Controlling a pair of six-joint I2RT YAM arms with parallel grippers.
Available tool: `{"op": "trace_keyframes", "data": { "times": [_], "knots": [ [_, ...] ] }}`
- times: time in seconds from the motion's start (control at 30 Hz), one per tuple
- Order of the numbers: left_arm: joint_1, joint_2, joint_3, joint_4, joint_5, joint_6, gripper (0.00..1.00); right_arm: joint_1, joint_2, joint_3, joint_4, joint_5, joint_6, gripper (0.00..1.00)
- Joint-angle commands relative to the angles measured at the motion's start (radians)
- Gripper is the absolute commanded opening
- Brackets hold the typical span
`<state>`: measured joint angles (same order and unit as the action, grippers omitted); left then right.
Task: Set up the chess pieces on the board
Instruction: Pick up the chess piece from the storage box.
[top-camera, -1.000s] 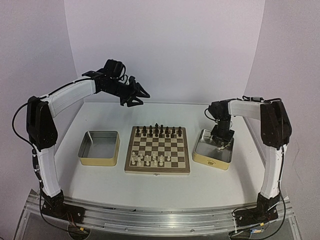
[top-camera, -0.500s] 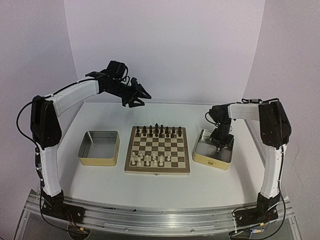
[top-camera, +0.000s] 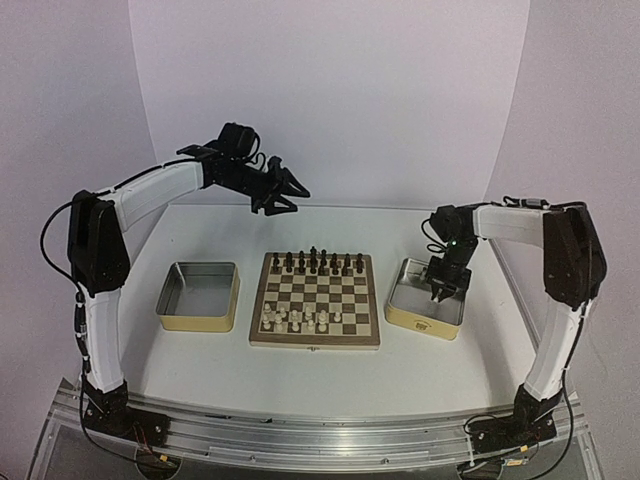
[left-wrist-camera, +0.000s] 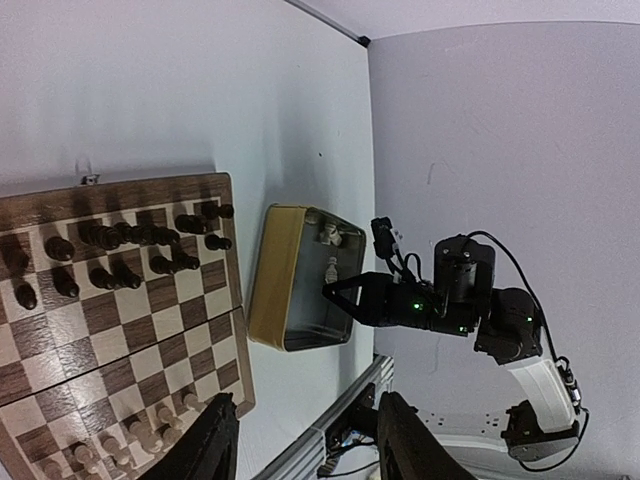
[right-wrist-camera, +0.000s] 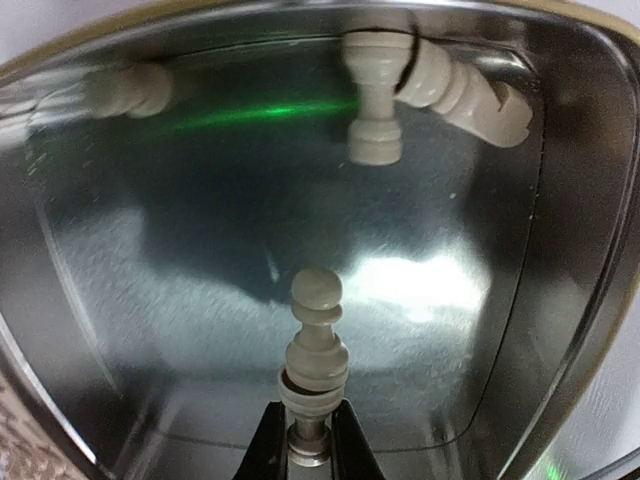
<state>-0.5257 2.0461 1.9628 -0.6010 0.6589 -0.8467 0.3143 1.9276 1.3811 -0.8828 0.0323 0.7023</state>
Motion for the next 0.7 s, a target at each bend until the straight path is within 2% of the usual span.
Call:
{"op": "trace_keyframes", "data": {
  "times": [0.0,0.23,0.4,0.47,0.53,0.67],
  "knots": [
    [-0.028,0.040,0.041,0.093,0.127,-0.035,0.47,-0.012,-0.111,-0.009,-0.005,-0.148,-0.222,0.00],
    [-0.119,0.168,0.090,0.312,0.313,-0.188,0.53,-0.051,-0.144,-0.021,0.030,-0.296,-0.440,0.00],
    [-0.205,0.322,0.194,0.564,0.403,-0.392,0.57,-0.078,-0.241,-0.073,0.060,-0.372,-0.533,0.00],
    [-0.233,0.404,0.272,0.630,0.445,-0.431,0.57,-0.088,-0.276,-0.091,0.064,-0.392,-0.562,0.00],
    [-0.255,0.478,0.344,0.646,0.459,-0.464,0.56,-0.103,-0.309,-0.111,0.068,-0.417,-0.583,0.00],
    [-0.267,0.543,0.360,0.750,0.452,-0.555,0.56,-0.121,-0.373,-0.139,0.070,-0.452,-0.617,0.00]
  ]
}}
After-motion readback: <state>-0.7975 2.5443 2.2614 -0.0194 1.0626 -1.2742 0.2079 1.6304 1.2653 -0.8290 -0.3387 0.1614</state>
